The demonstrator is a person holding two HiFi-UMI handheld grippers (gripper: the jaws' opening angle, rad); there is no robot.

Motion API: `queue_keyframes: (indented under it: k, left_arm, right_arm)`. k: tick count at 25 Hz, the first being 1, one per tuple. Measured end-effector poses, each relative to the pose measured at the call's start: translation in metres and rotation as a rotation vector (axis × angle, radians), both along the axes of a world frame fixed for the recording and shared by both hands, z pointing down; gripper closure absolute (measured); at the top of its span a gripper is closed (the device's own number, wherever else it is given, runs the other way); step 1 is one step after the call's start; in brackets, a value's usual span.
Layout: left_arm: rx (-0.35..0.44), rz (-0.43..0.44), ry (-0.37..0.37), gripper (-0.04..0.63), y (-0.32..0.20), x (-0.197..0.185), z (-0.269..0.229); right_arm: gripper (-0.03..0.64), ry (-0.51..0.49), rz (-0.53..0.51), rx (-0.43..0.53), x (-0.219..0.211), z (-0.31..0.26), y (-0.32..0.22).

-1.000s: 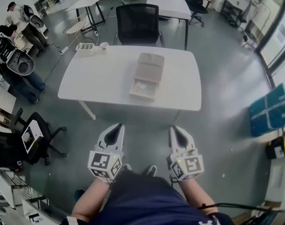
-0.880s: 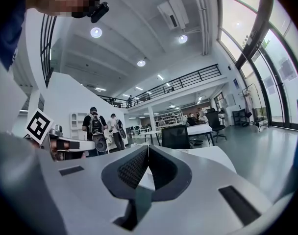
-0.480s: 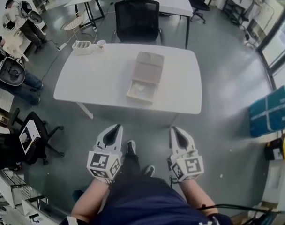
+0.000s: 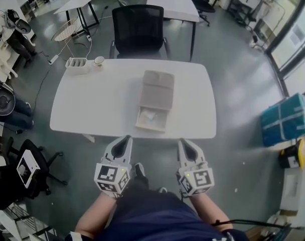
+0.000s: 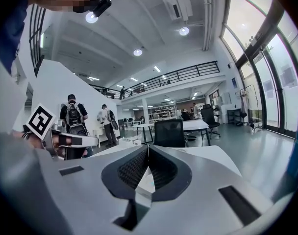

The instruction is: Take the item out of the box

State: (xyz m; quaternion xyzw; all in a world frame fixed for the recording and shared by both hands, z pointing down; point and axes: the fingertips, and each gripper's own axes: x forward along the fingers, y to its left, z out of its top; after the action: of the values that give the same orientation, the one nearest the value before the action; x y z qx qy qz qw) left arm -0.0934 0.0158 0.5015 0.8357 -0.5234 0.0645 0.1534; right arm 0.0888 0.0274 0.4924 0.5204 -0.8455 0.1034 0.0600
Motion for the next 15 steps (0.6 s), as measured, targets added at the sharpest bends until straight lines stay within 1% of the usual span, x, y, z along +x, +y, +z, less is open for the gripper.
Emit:
queue_keyframes:
  k: [6, 10, 15]
  left_arm:
    - [-0.003, 0.044, 0.012, 0.563, -0.041, -0.016, 0.0]
    - [-0.026, 0.055, 0.019, 0.563, -0.057, -0.029, 0.008]
    - [-0.051, 0.06, 0.027, 0.563, -0.069, -0.027, 0.015]
  right_arm:
    - [0.6, 0.022, 0.021, -0.042, -0.026, 0.009, -0.035]
    - [0.6, 0.051, 0.007, -0.073, -0.044, 0.019, -0.052]
    - [0.6, 0.109, -0.008, -0.098, -0.047, 0.035, -0.072]
